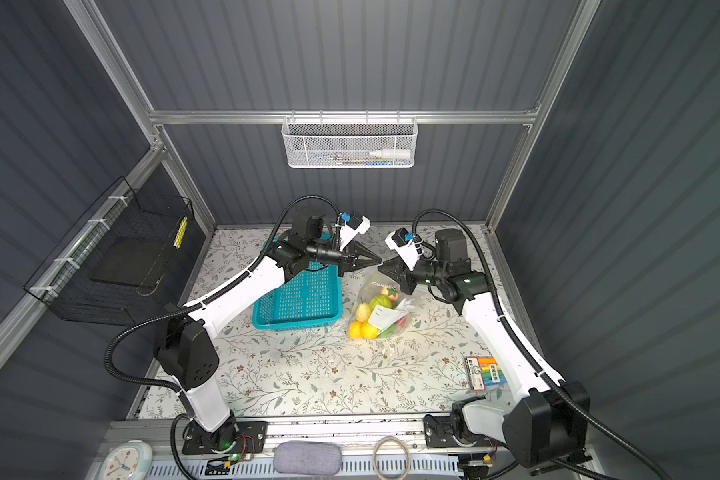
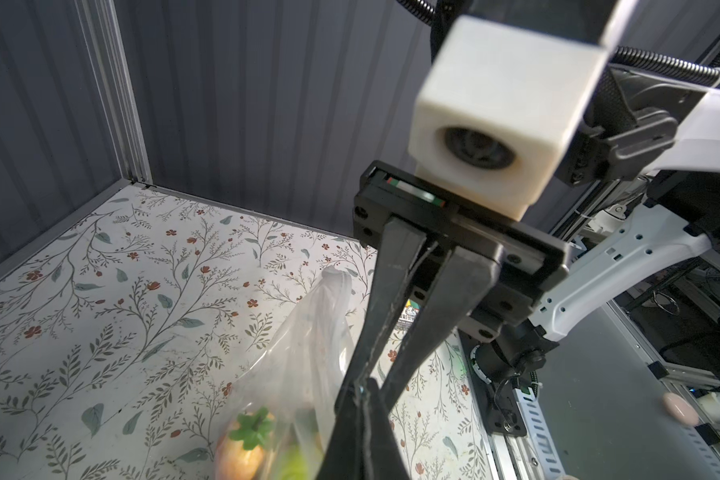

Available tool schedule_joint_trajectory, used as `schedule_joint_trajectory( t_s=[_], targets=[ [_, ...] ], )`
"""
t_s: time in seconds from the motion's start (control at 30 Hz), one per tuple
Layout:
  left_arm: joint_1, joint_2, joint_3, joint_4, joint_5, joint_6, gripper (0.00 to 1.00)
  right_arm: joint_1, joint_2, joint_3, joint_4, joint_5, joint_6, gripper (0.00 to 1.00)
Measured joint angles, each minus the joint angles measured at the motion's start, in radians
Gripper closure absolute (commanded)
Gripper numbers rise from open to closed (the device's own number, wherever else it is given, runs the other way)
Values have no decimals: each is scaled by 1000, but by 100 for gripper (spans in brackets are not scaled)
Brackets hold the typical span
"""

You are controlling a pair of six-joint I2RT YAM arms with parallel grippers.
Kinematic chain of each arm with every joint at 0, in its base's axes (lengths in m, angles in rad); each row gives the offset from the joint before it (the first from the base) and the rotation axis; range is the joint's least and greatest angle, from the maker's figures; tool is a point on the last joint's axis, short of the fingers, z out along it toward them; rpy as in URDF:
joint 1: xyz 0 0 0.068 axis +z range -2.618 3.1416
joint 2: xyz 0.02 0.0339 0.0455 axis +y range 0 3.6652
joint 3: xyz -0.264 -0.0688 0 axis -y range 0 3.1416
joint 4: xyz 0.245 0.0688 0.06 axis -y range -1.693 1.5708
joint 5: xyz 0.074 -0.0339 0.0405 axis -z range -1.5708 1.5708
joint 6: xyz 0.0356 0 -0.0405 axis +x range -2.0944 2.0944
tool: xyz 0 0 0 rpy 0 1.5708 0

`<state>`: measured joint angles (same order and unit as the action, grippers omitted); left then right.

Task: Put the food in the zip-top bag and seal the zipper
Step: 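Close the left gripper on the zipper next to the right gripper, then open the left gripper and draw it back while the right gripper holds the bag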

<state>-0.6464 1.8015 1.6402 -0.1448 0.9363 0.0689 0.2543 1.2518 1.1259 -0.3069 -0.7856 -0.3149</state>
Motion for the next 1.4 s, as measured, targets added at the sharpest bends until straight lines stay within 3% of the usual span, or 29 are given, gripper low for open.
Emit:
schedule_joint_trajectory(
  t_s=[0.67,1.07,1.4],
  targets=[
    [-3,-27,-13,18,-76,-13,100,5,-13,14,-16,60,-16,100],
    [-5,-82,-15,123,-80,-51,100,17,-13,187,-162,103,-71,100],
    [56,-91,-121,281,-29,-169,100,7,-14,167,-221,189,-91,100]
  ],
)
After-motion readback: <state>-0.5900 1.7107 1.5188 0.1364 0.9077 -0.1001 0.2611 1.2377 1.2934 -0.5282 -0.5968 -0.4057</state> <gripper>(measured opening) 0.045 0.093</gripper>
